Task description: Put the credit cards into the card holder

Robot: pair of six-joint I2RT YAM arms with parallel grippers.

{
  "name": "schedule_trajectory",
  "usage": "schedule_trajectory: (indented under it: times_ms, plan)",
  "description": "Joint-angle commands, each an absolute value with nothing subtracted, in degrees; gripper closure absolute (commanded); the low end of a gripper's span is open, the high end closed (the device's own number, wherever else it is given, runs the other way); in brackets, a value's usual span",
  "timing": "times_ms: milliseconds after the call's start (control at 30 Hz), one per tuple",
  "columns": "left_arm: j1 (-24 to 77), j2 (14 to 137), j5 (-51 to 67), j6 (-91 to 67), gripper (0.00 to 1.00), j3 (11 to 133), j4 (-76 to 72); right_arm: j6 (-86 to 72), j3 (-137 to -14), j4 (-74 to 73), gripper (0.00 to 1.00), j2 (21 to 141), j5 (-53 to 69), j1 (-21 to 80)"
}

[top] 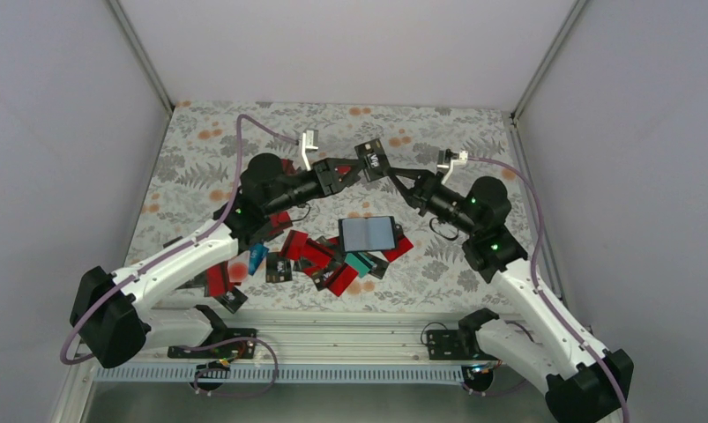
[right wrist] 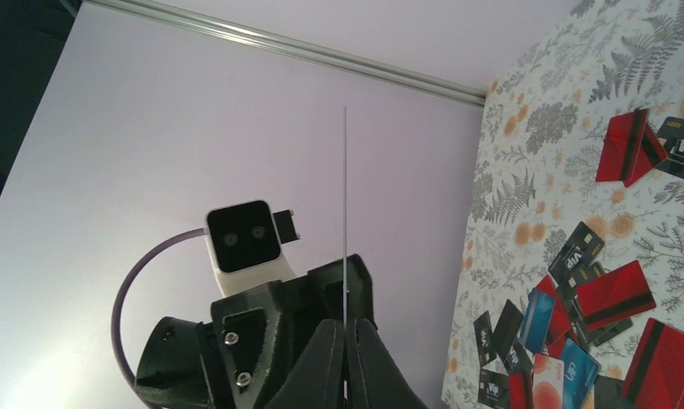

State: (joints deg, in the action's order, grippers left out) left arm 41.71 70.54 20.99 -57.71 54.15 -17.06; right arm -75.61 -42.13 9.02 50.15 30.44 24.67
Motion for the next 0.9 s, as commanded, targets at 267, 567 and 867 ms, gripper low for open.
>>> schedule_trajectory:
  times_ms: [267, 567, 867]
  plan:
    - [41.92, 70.29, 19.83, -58.97, 0.66, 52.26, -23.43, -76.03, -42.43, 13.04, 0.96, 49.23, 32.44, 24.26]
    - [41.92, 72.43, 20.94, -60.14, 0.74, 52.76, -26.39, -76.03, -42.29, 13.94, 0.96, 49.57, 33.91, 24.26]
    - [41.92, 73.49, 21.63, -60.98, 0.95, 52.83, -27.70, -75.60, -42.44, 13.45, 0.96, 49.78, 34.52, 24.26]
